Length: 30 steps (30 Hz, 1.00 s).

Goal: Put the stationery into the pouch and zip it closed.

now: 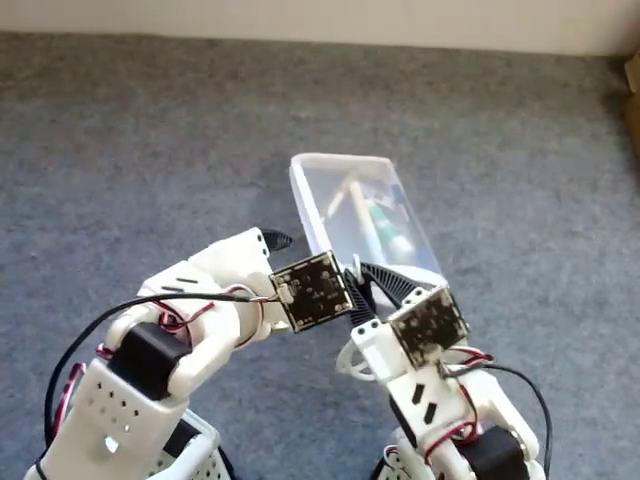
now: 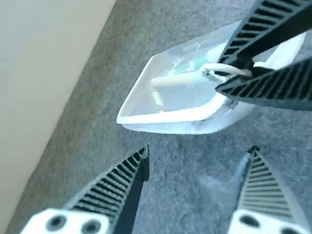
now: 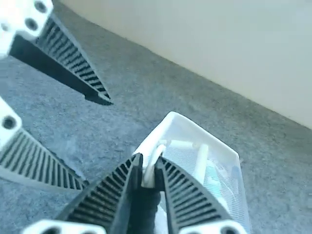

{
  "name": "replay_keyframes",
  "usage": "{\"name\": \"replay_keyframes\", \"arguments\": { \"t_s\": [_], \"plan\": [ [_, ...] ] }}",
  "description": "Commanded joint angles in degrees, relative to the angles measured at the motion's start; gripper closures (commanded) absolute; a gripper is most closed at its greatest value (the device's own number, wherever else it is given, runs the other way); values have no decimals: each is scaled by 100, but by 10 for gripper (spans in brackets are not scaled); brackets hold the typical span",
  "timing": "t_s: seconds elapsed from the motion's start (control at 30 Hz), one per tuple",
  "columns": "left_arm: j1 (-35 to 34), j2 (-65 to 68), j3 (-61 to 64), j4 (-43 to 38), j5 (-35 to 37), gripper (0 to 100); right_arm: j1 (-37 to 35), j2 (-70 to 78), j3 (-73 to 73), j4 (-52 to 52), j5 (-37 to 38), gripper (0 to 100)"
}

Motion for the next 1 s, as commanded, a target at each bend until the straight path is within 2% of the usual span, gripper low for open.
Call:
{"name": "replay_keyframes", "arguments": {
  "t_s": [0.0, 0.17, 0.37, 0.73, 0.97],
  "plan": [
    [110, 22, 259, -580, -141, 705, 75, -66, -637, 251, 62, 993],
    [224, 22, 602, -1090, -149, 705, 66, -66, -690, 303, 62, 993],
    [611, 31, 620, -1169, -149, 705, 66, -66, -699, 312, 62, 993],
    [725, 31, 1420, -2259, -431, 705, 57, -66, -769, 514, 62, 993],
    [716, 31, 1798, -2866, -475, 705, -585, -66, -769, 690, 70, 993]
  ]
}}
